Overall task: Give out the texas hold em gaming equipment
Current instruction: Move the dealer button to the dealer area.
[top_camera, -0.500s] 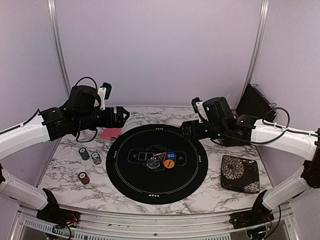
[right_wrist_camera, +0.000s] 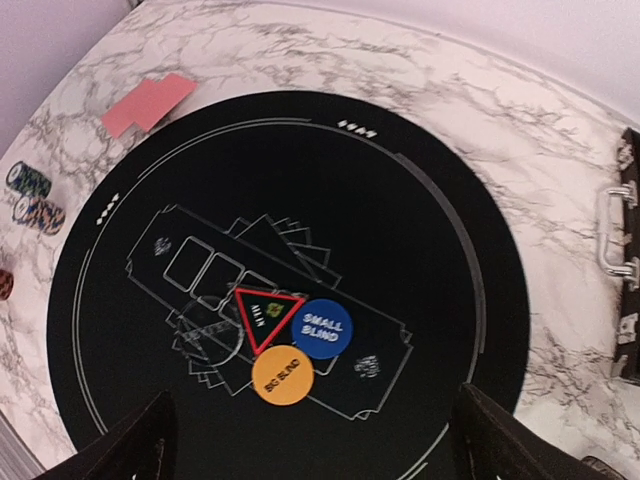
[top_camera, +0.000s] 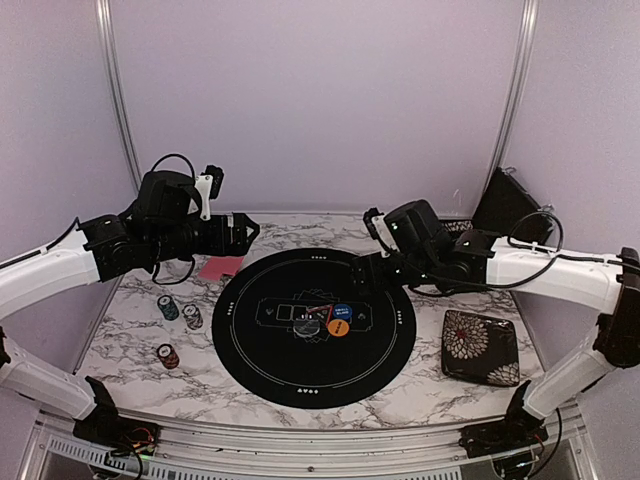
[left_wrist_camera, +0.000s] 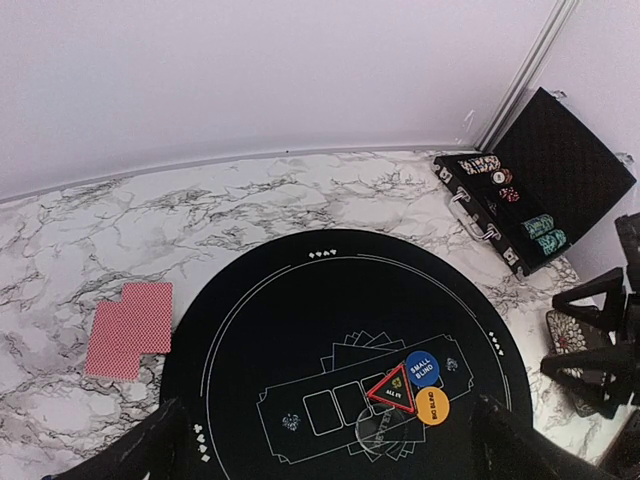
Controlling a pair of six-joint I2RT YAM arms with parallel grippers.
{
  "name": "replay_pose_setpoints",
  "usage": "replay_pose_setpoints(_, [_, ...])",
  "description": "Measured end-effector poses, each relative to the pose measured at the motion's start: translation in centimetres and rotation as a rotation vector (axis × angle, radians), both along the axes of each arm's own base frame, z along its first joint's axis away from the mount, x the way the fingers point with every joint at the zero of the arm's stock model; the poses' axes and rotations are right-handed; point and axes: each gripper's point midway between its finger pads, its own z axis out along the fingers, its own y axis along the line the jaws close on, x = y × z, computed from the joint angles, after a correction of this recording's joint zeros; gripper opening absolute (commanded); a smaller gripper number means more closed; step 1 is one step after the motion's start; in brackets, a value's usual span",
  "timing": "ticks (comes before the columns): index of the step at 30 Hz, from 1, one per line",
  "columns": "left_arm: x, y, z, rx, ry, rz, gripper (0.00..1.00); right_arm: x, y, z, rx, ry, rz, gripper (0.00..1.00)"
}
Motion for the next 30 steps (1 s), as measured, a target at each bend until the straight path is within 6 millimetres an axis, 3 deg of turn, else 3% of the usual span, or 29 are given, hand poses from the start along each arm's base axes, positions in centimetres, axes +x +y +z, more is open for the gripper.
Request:
replay_pose_setpoints(6, [-0.2,0.2,0.2,-0.005,-0.005,0.001,0.99,-4.0,6.5,-4.6,-0.058,0.138,0.164,0.76])
replay_pose_setpoints(12, [-0.8,1.0,0.5,-0.008,-0.013,0.008,0.99,-6.0,9.7,-10.0,-0.136,0.283,0.209,0.74])
replay_pose_setpoints(23, [-1.3,1.6,0.7,-0.014,-0.021,0.010,0.99,-5.6,12.5,-12.8,-0.144,0.387,0.166,0.71])
replay_pose_setpoints(30, [-1.4,2.1,0.6,-0.013,-0.019,0.017,0.99,-5.4,11.6,-15.3,-0.208,0.427,0.095,0.69])
